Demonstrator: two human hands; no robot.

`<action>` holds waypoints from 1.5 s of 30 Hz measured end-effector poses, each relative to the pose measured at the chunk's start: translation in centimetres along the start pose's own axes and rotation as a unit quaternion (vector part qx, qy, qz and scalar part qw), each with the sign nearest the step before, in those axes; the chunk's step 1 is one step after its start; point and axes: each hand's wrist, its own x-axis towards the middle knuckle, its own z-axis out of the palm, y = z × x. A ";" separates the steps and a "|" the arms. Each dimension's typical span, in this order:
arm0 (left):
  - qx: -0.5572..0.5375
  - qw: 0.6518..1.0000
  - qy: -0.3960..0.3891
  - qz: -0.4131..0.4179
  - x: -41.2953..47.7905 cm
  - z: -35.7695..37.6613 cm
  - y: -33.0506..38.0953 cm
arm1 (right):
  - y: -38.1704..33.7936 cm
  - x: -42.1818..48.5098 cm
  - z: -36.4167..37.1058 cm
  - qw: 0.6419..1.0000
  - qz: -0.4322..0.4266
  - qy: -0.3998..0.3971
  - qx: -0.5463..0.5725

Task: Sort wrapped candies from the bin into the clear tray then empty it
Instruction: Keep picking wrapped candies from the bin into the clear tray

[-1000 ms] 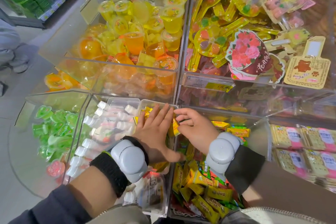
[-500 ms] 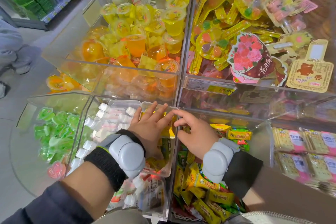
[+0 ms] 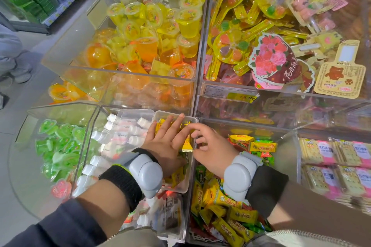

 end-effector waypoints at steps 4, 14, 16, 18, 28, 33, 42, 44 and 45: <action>0.014 0.998 0.054 0.006 -0.1 1.3 0.1 | 0.2 -0.1 -0.1 1.000 0.003 0.002 0.009; 0.006 0.995 0.102 0.016 -0.4 1.6 0.3 | 0.7 -0.3 0.8 0.999 -0.006 0.041 0.019; 0.010 0.994 0.106 0.010 -0.4 1.7 0.5 | 0.8 -0.2 0.9 0.998 -0.008 0.057 0.031; 0.015 0.994 0.104 0.008 -0.2 2.0 0.4 | 0.9 -0.2 0.9 0.997 -0.011 0.066 0.034; 0.017 0.996 0.090 -0.002 0.4 2.7 0.3 | 1.1 -0.3 0.7 0.998 0.000 0.054 0.034; 0.002 0.996 0.093 -0.009 0.5 2.7 0.5 | 1.5 -0.7 0.7 0.999 0.007 0.034 0.033; -0.047 0.990 0.117 -0.059 0.4 1.0 1.7 | 2.5 -1.1 -0.6 0.997 0.042 0.027 0.058; -0.047 0.988 0.131 -0.064 0.4 0.6 2.3 | 3.0 -1.4 -0.9 0.996 0.046 0.031 0.066; -0.046 0.987 0.139 -0.062 0.5 0.3 2.7 | 3.1 -1.5 -1.1 0.996 0.048 0.033 0.066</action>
